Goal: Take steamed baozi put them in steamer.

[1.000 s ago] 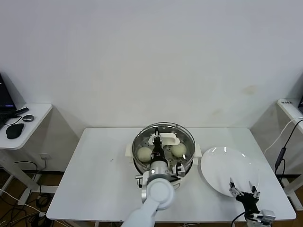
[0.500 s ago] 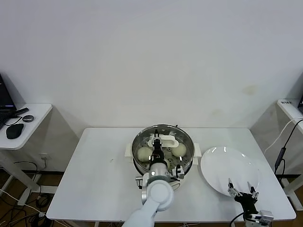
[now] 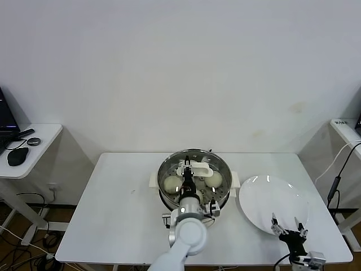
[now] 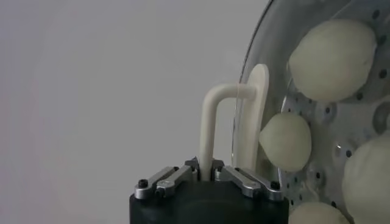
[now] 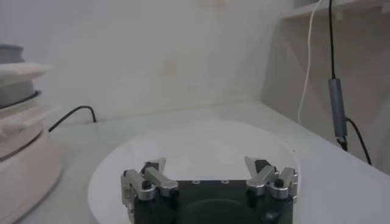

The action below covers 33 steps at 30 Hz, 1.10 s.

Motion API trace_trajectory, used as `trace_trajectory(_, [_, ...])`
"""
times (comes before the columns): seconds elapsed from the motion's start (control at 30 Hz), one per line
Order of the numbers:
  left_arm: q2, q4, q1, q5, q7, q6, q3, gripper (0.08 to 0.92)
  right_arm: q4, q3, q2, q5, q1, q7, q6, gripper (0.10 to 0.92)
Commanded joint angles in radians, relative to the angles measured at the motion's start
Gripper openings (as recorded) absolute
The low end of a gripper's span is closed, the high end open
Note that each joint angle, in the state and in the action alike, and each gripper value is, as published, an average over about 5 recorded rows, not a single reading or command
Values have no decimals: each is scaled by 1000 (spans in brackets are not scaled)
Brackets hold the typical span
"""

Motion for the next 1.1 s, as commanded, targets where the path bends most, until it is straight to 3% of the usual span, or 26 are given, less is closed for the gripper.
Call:
trace_trajectory(0.03, [22,-145,81,-129,-75,-16,5,310,7,-10,6,1,-1,2,-4,823])
trace_trajectory(0.37, [81,-361,205,-231,-77,-15,37,596,52,-13,-11,4,-26,0,-16,823])
trace_trajectory(0.63, [127,-623,383,-317,-121,-12,3,802,119,-42,-27,-26,-66,-17,-40,823])
trace_trajectory(0.73, [142,-709,464,-505,-160,-28,-102,820,153,-62,-40,-67,-95,-36,-47,823])
trace_trajectory(0.87, [159,-770,550,-928,-239,-86,-341,823,201,-94,-58,-116,-135,-63,-35,823])
trace_trajectory(0.97, [162,-737,628,-1205,-260,-202,-543,823,245,-111,-56,-155,-153,-36,-34,823])
trace_trajectory(1.1, [166,-624,726,-1340,-232,-428,-702,823,300,-129,-56,-124,-165,-8,-80,823])
